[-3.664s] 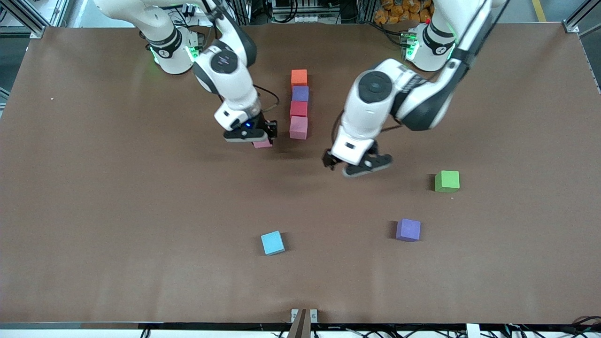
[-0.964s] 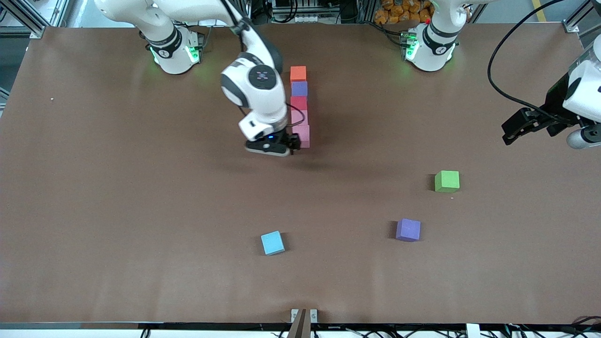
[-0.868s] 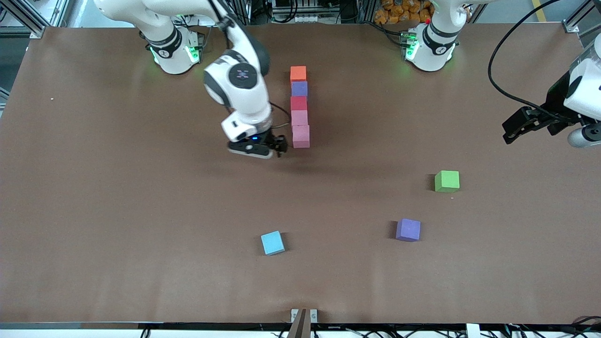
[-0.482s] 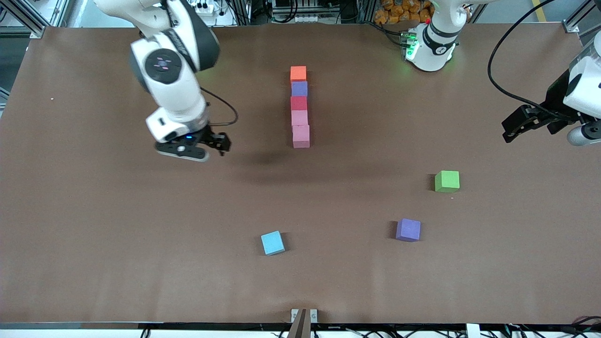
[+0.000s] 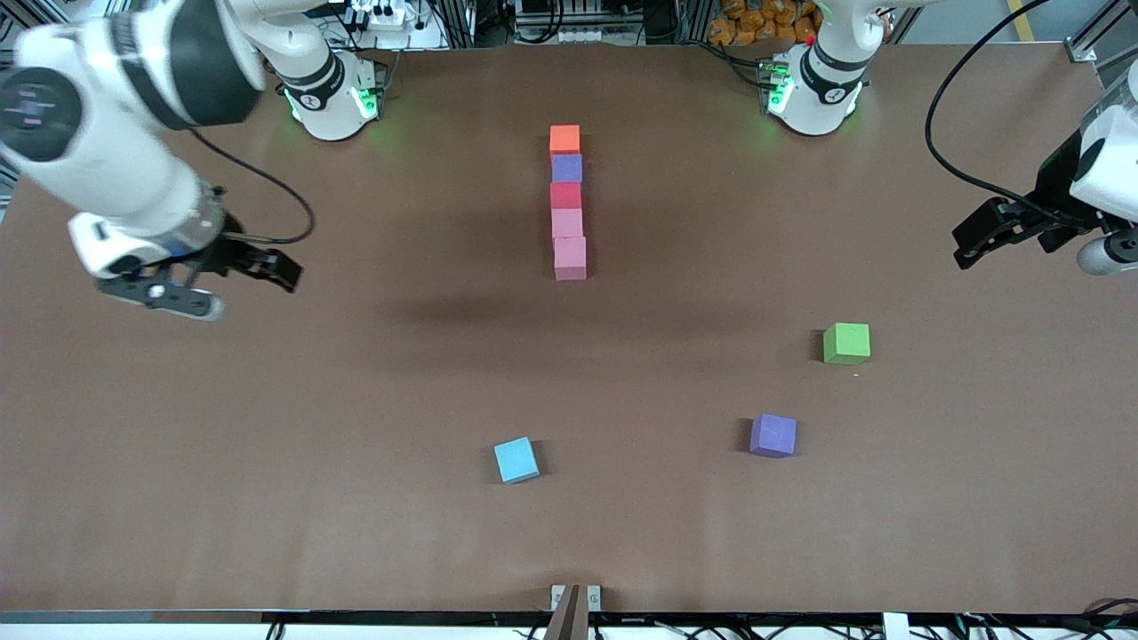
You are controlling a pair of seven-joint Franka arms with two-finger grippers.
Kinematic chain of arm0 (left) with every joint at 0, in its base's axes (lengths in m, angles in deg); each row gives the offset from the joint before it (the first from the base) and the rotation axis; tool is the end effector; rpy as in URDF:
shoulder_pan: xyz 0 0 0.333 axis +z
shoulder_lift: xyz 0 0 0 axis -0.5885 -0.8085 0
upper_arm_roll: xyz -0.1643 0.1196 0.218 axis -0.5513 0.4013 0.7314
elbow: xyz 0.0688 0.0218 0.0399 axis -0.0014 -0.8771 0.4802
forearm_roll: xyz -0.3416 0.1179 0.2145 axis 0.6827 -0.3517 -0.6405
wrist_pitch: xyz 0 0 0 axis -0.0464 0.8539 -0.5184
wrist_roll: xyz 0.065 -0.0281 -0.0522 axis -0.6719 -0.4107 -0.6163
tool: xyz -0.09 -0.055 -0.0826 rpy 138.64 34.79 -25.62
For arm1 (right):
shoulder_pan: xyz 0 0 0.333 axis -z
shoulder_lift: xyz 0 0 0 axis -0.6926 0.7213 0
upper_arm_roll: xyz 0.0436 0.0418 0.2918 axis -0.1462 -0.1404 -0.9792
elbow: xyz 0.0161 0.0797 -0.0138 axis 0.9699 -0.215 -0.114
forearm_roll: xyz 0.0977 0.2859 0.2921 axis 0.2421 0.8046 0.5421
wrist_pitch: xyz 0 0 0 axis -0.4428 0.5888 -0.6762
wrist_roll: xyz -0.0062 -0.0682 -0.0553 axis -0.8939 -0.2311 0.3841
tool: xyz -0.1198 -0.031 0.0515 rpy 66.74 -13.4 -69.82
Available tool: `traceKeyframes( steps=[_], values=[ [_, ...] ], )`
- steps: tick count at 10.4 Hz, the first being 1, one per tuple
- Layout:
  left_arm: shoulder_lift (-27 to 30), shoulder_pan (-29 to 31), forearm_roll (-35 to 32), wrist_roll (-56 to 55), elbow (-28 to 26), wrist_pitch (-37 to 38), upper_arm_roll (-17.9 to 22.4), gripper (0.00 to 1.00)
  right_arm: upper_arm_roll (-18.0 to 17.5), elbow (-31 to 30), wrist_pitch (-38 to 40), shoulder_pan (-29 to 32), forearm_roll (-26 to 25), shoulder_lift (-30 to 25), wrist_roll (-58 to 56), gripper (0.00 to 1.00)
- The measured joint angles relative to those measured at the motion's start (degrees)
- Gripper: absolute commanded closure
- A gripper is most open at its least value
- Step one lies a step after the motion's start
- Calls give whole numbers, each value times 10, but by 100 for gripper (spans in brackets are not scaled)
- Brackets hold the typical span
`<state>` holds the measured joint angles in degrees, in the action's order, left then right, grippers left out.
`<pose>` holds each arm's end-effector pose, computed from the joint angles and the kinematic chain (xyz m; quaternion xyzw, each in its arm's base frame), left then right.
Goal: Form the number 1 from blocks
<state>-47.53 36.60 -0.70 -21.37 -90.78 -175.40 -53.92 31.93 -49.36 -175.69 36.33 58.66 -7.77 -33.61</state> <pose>0.6033 -0.0769 0.6104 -0.9945 -0.0922 -0.0446 0.0226 0.5946 0.0962 0.4915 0.9922 -0.1186 -0.0238 0.0303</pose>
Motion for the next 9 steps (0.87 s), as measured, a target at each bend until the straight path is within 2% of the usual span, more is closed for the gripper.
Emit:
traceKeyframes(
  steps=[2,6,9],
  values=[
    [0,-3,20,13,-2,9,-1,0,13,31,22,37,4,0,-31,0],
    [0,-5,22,103,-7,44,-2,0,65,83,56,37,5,1,-67,0],
    [1,-10,22,106,-15,46,-6,0,67,85,56,35,6,3,-75,0]
  ],
)
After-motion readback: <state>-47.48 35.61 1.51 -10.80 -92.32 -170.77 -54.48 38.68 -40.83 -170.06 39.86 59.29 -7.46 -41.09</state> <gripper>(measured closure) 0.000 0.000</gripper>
